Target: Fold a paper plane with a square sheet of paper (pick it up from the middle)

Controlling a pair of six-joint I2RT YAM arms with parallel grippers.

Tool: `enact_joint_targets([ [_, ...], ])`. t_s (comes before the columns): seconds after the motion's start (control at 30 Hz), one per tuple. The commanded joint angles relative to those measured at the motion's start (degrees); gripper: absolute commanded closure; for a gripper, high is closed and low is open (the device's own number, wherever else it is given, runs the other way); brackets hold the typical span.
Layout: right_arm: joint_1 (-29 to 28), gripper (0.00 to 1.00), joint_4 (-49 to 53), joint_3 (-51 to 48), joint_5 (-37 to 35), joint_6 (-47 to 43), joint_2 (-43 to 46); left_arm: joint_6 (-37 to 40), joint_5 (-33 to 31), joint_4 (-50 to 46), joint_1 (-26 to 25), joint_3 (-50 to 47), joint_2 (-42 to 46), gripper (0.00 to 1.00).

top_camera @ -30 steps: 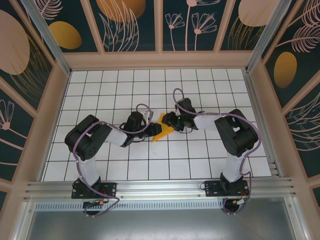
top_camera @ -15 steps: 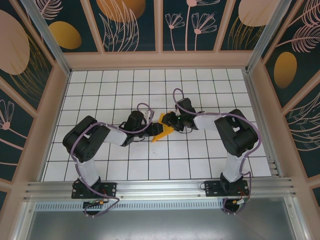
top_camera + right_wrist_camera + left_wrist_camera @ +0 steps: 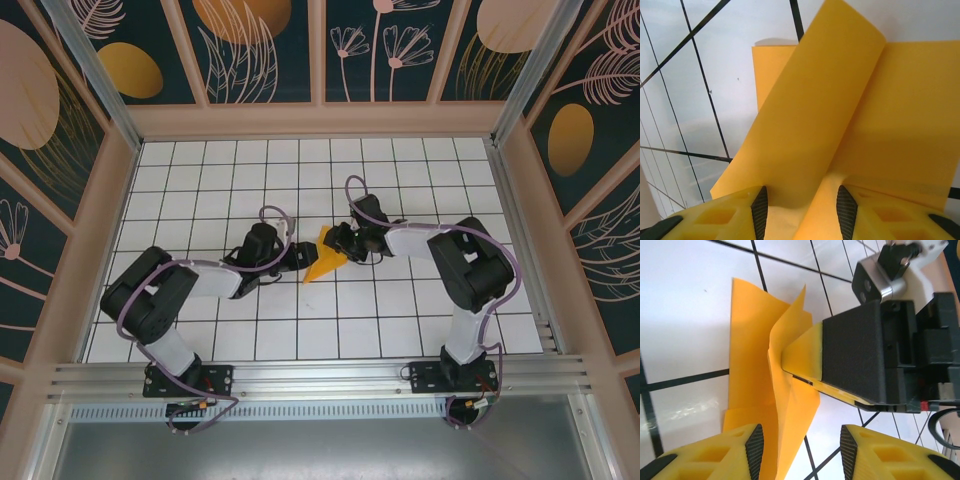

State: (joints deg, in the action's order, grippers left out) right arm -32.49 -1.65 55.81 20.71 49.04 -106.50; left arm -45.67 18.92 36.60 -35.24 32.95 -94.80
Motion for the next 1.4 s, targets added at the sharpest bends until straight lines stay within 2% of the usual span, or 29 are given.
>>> enact_joint_targets([
  [0.0, -0.3, 0.57, 8.6, 0.5, -8.0, 0.9, -4.7, -2.5, -4.5, 0.4, 0.3, -1.8, 2.6, 0.54],
  [0.13, -0.6, 0.57, 11.2, 1.8, -9.5, 1.2, -5.9, -1.5, -3.0, 1.5, 0.3, -2.2, 3.3, 0.56],
  [0.23, -0.9, 0.58, 12.8, 2.5, -10.4, 1.7, -6.7, -0.5, -1.6, -2.2, 0.3, -0.3, 2.9, 0.60],
  [0.43, -1.2, 0.61, 14.2, 3.5, -11.2, 2.8, -7.9, -4.4, 6.1, 6.7, 0.3, -2.2, 0.3, 0.69],
  [0.7, -1.2, 0.64, 16.6, 4.5, -12.3, 4.0, -9.0, -5.8, 10.3, 7.8, 0.2, 0.0, -5.4, 0.74],
  [0.93, -1.2, 0.63, 17.6, 5.2, -12.4, 4.4, -10.0, -5.2, 9.9, 4.6, 0.1, 2.4, -7.9, 0.74],
  [1.37, -1.2, 0.61, 17.6, 5.0, -12.3, 4.0, -9.7, -2.8, 1.9, -4.1, 0.1, 4.9, -8.0, 0.79],
])
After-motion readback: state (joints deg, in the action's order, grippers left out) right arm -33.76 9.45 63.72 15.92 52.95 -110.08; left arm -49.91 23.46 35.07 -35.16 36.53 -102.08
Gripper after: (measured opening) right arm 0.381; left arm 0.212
